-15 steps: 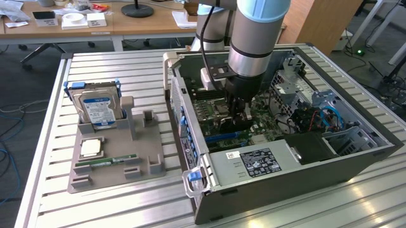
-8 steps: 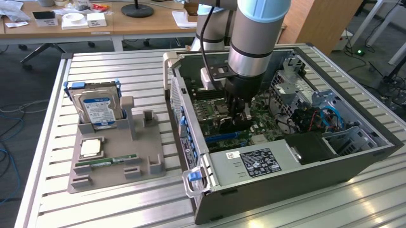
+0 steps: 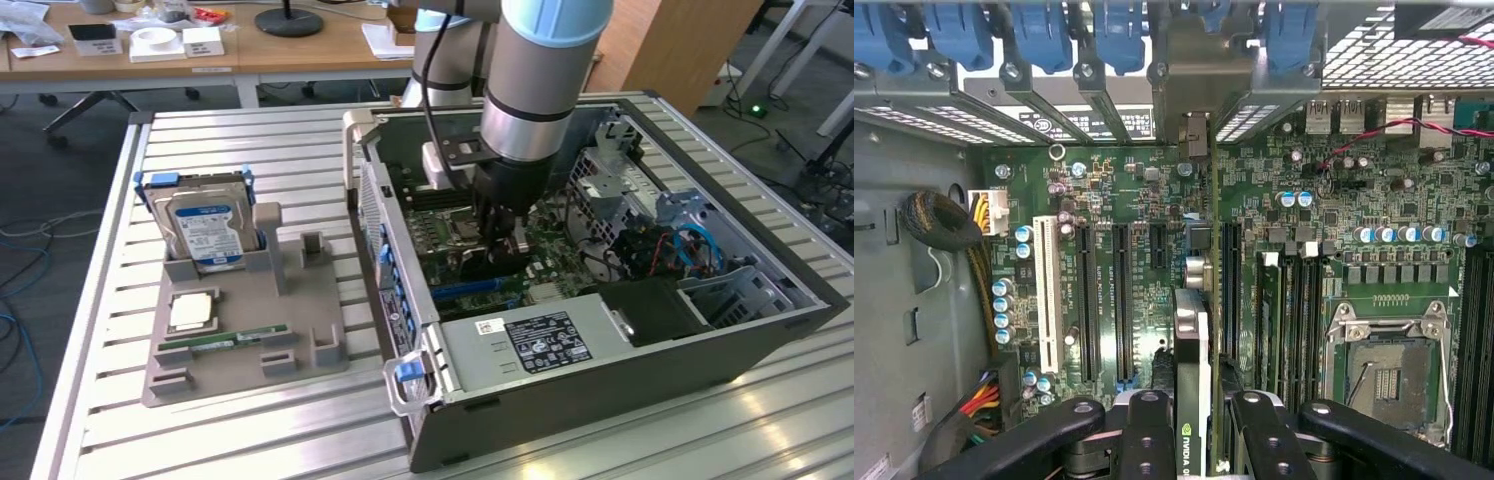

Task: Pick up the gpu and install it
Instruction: 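Insert the gpu into the slot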

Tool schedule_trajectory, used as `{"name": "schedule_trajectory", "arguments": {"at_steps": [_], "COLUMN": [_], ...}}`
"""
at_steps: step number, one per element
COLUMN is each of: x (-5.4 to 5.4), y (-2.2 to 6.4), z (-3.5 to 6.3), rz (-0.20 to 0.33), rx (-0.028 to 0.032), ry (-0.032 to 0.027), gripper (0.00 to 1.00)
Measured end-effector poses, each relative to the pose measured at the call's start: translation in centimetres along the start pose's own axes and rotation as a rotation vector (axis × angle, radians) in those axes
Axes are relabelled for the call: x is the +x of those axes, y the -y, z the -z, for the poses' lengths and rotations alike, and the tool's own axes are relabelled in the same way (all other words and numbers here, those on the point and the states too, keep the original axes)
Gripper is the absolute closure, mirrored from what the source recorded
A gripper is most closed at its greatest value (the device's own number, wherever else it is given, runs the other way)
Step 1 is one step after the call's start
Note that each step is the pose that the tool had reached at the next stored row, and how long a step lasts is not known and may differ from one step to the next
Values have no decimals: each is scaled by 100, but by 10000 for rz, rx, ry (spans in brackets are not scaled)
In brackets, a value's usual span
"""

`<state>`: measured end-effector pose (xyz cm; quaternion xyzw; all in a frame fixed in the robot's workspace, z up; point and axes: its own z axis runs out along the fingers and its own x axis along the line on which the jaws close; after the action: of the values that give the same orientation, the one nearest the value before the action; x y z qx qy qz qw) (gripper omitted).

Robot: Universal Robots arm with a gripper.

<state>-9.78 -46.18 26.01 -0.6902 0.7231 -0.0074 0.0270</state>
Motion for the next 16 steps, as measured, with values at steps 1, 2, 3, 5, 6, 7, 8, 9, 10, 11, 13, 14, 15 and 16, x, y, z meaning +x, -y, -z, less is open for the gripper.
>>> {"name": "schedule_trajectory", "arguments": {"at_steps": [1, 2, 3, 5, 6, 7, 8, 9, 10, 11, 13, 14, 15, 16], "x": [0, 0, 0, 0, 0, 0, 0, 0, 0, 0, 0, 0, 0, -1], "y": [3, 6, 11, 17, 19, 19, 18, 18, 18, 20, 23, 26, 28, 29], "z": [-4, -7, -11, -15, -17, -18, -18, -17, -18, -19, -21, -22, -24, -26], "rz": [2, 0, 0, -1, -2, -4, -5, -6, -6, -4, -4, -4, -4, -5], "rx": [-7, -16, -30, -73, -98, -123, -139, -142, -144, -144, -144, -144, -144, -144], "ry": [1, 0, -3, -5, -6, -7, -10, -10, -10, -7, 3, 7, 11, 14], "gripper": [73, 73, 73, 73, 73, 73, 73, 73, 73, 73, 73, 73, 73, 73]}}
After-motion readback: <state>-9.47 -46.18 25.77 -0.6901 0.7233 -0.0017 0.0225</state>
